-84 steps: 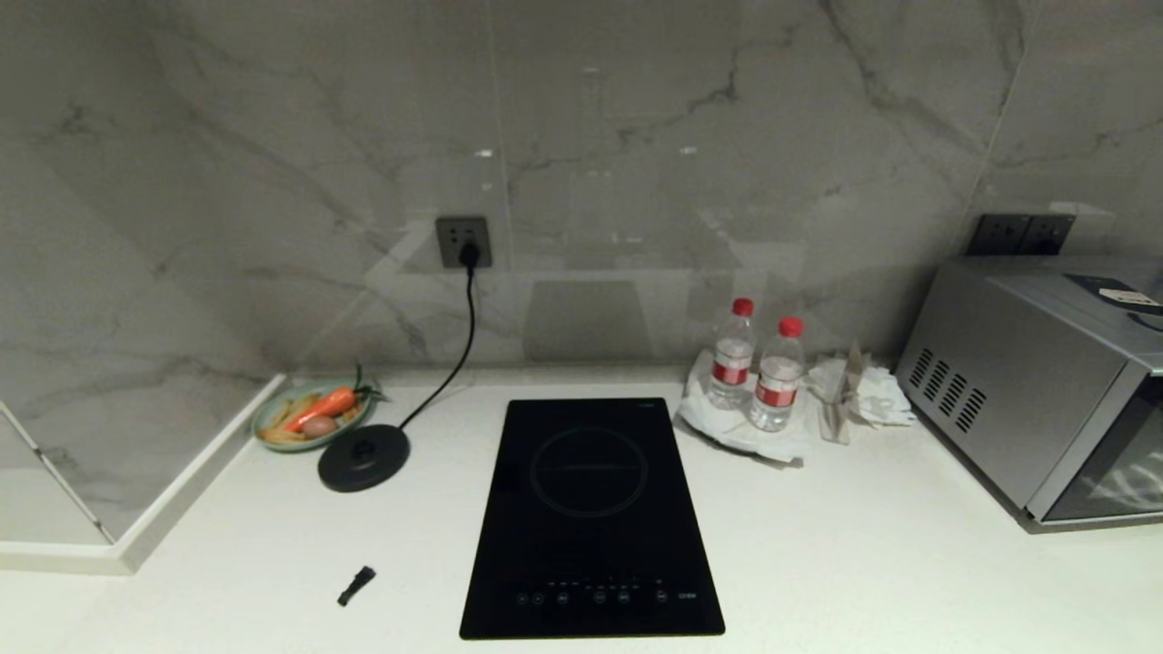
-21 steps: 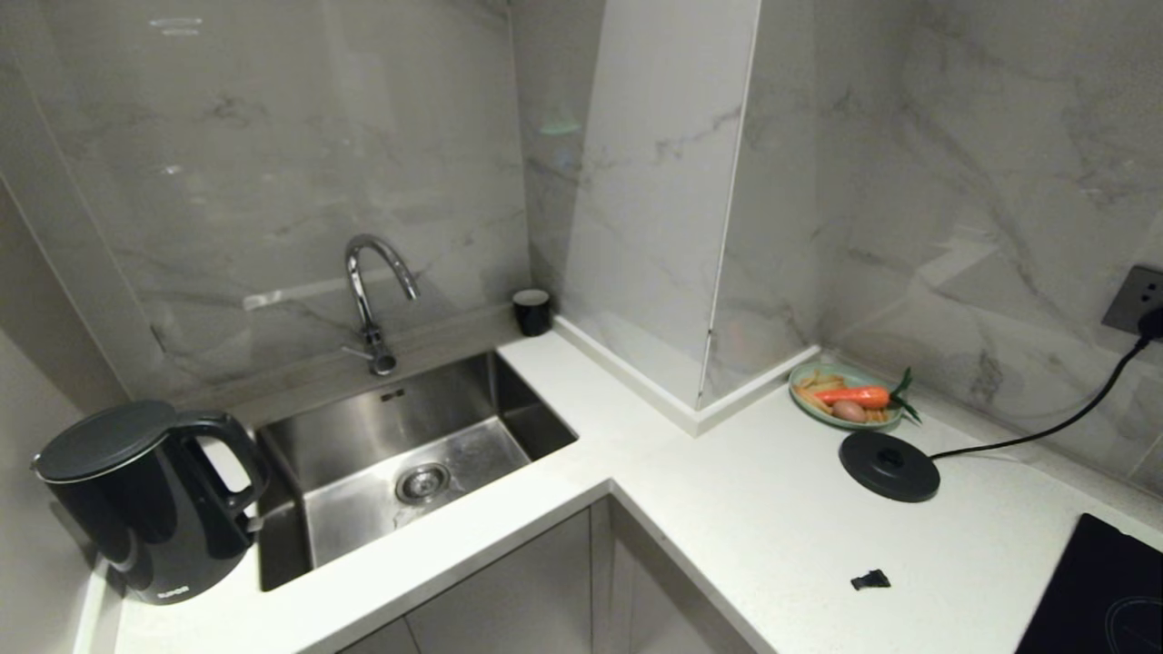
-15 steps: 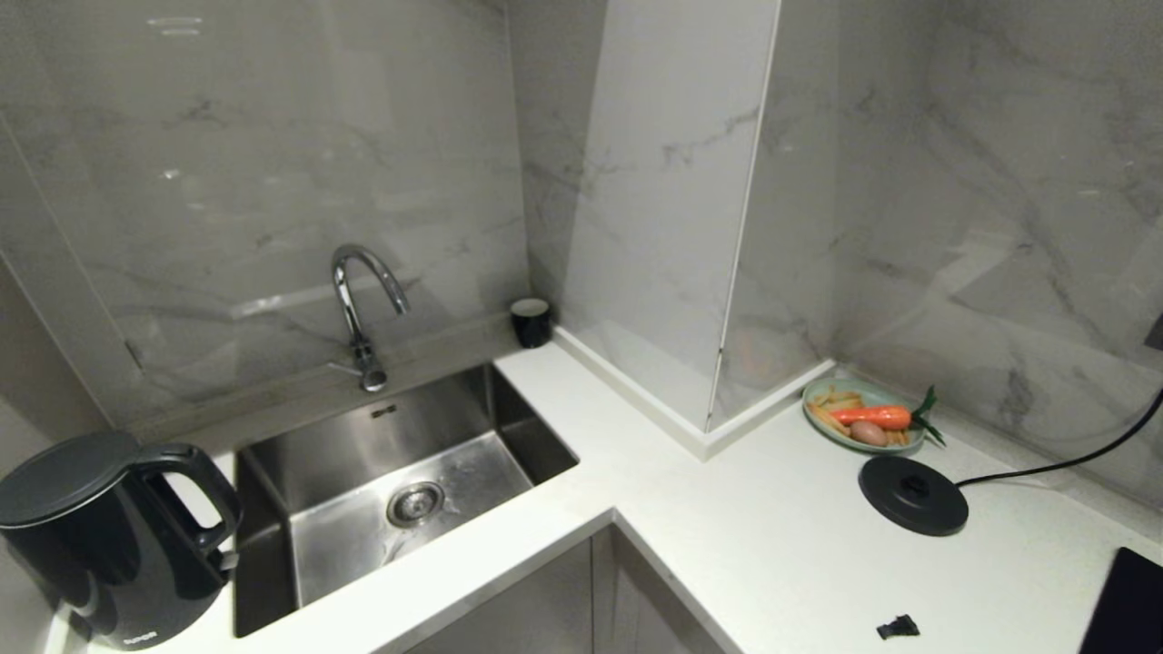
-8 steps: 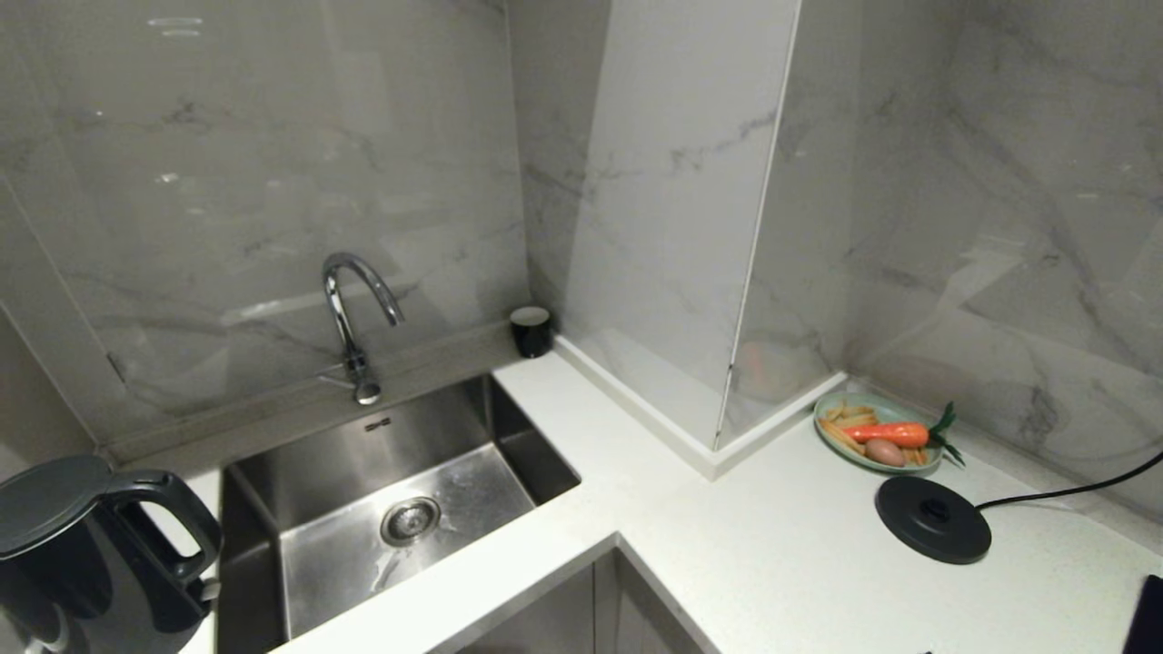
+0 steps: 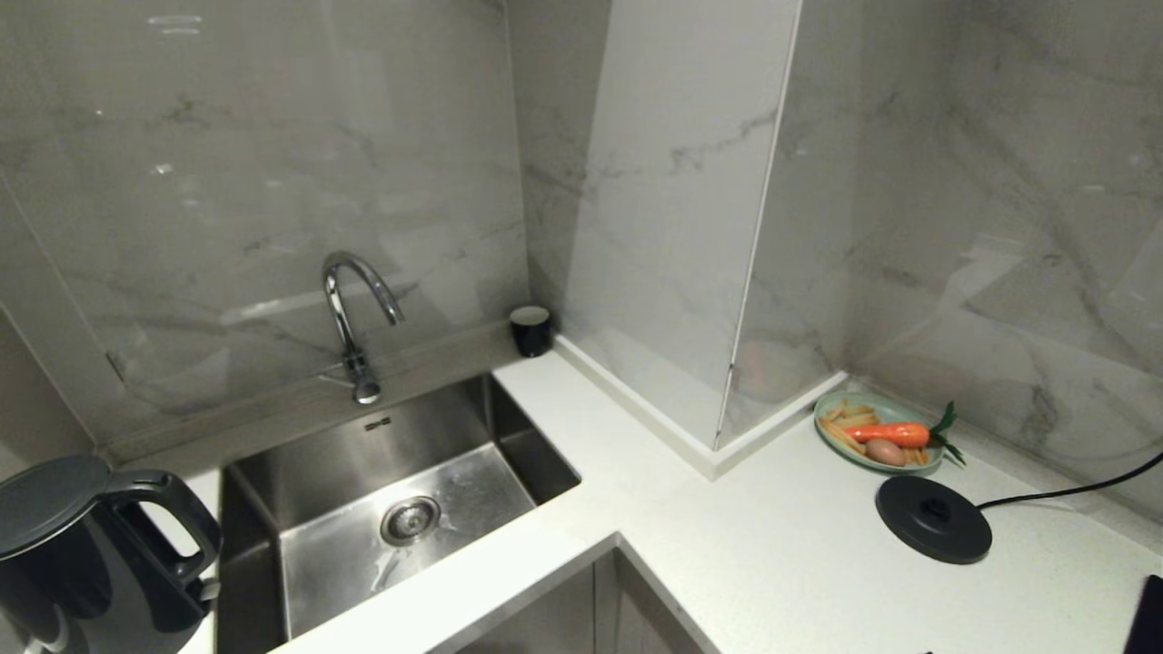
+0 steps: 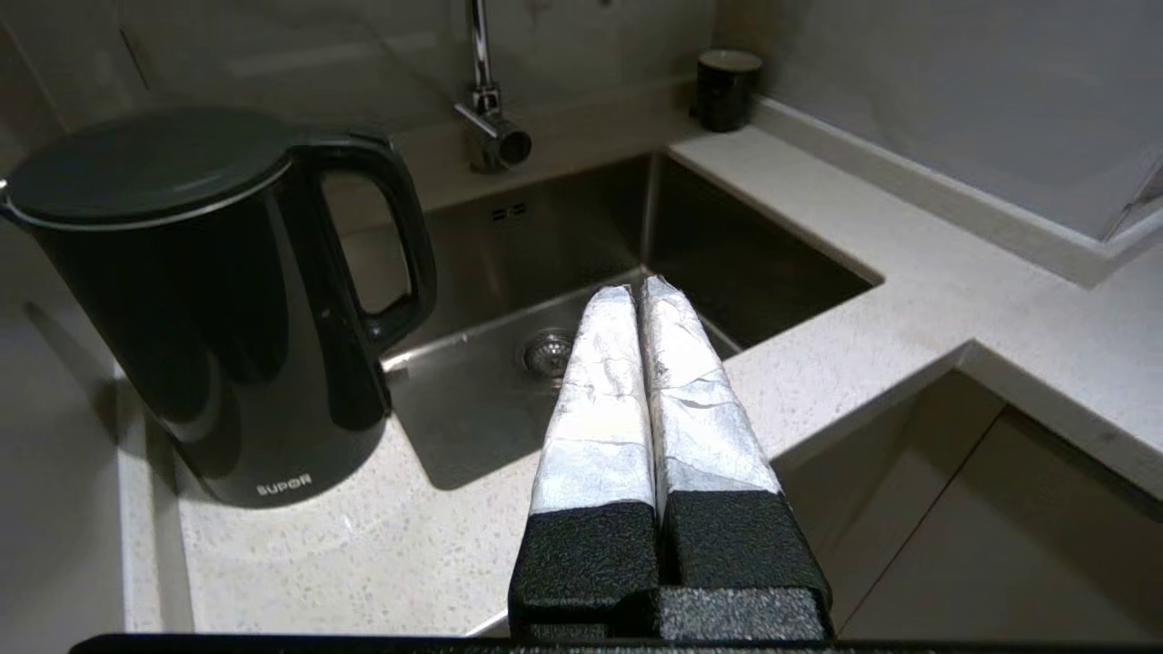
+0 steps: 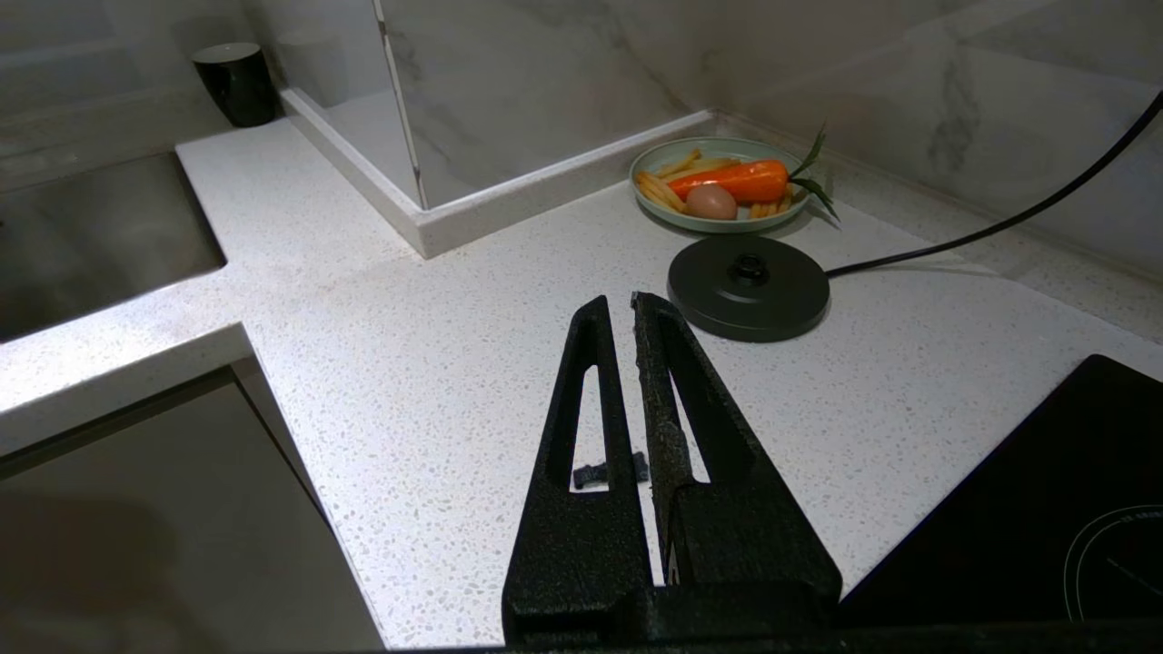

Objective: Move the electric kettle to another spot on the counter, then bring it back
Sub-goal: Grab the kettle

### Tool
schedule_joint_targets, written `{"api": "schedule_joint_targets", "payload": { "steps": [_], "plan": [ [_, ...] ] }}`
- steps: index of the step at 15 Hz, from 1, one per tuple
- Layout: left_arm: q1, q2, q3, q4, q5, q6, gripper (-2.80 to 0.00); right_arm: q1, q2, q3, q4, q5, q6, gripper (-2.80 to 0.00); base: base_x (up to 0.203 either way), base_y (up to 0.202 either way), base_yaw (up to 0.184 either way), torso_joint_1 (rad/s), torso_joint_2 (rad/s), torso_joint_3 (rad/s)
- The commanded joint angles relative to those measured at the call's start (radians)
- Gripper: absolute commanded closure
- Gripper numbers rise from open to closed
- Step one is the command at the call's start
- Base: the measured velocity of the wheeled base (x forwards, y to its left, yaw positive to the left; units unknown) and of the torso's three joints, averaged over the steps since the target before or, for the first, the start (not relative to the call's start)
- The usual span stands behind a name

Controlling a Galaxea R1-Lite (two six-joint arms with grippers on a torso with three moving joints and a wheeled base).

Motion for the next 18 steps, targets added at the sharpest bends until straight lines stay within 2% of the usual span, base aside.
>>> {"api": "schedule_joint_targets", "payload": {
  "steps": [1,4,6,9,12,14,15,16,18],
  "plan": [
    [0.000,0.182,-0.105,0.014,-0.001,-0.005,0.00,0.000,0.002,0.000,0.000,0.000,0.000,0.00,0.000,0.000,0.000,0.000,0.00,0.000],
    [0.002,0.522,-0.212,0.005,-0.002,-0.023,0.00,0.000,0.002,0.000,0.000,0.000,0.000,0.00,0.000,0.000,0.000,0.000,0.00,0.000],
    [0.004,0.759,-0.254,-0.067,0.005,-0.061,0.00,0.000,0.002,0.000,0.000,0.000,0.000,0.00,0.000,0.000,0.000,0.000,0.00,0.000],
    [0.001,1.083,-0.257,-0.325,0.071,-0.104,0.00,0.000,0.002,0.000,0.000,0.000,0.000,0.00,0.000,0.000,0.000,0.000,0.00,0.000],
    [-0.009,1.375,-0.196,-0.667,0.221,-0.148,0.00,0.000,0.002,0.000,0.000,0.000,0.000,0.00,0.000,0.000,0.000,0.000,0.00,0.000],
    [-0.039,1.516,-0.088,-0.917,0.321,-0.182,0.00,0.000,0.002,0.000,0.000,0.000,0.000,0.00,0.000,0.000,0.000,0.000,0.00,0.000],
    [-0.061,1.550,-0.026,-1.003,0.351,-0.201,0.00,0.000,0.000,0.000,0.000,0.000,0.000,0.00,0.000,0.000,0.000,0.000,0.00,0.000],
    [-0.081,1.576,0.018,-1.067,0.372,-0.226,0.00,0.000,0.002,0.000,0.000,0.002,0.000,0.00,0.000,0.000,0.000,0.000,0.00,0.000],
    [-0.082,1.587,0.038,-1.088,0.383,-0.254,0.00,0.000,0.002,0.000,0.000,0.000,0.000,0.00,0.000,0.000,0.000,0.000,0.00,0.000]
  ]
}}
